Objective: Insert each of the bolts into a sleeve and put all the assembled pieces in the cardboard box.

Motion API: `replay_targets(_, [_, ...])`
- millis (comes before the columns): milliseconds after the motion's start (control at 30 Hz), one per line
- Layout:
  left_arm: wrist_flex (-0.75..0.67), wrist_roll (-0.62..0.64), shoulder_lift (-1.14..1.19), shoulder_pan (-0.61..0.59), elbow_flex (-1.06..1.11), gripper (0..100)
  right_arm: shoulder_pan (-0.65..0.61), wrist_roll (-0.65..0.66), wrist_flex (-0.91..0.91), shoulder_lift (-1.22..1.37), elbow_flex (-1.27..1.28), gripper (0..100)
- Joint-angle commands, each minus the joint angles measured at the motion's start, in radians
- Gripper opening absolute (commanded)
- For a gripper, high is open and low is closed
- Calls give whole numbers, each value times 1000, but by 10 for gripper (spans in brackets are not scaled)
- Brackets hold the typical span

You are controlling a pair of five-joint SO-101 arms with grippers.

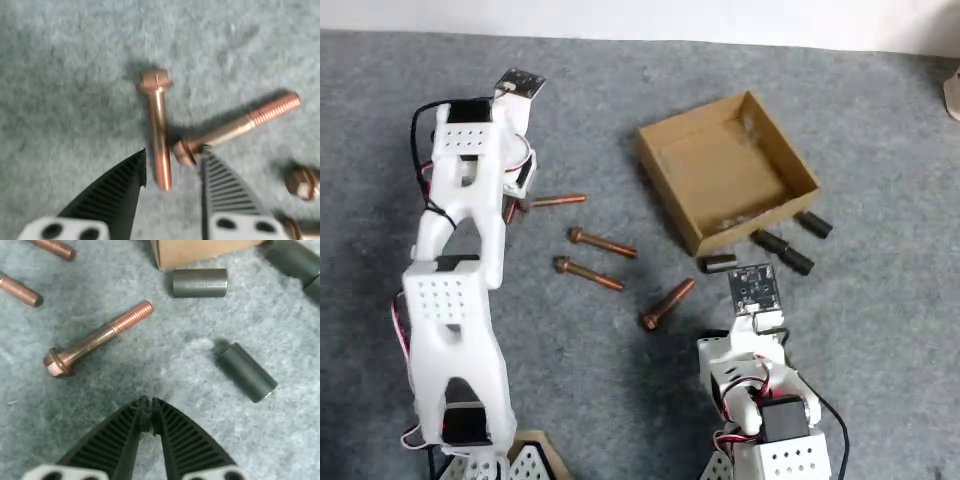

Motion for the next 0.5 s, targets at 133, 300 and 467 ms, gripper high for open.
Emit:
replay_targets(133, [-14,-8,188,-4,-321,152,-10,2,4,-16,142,5])
replay_targets(300, [-6,25,334,-2,-464,150,-8,2,-18,-18,142,5])
replay_targets(467, [106,44,401,-4,-547,69,77,140,-157,-18,140,5])
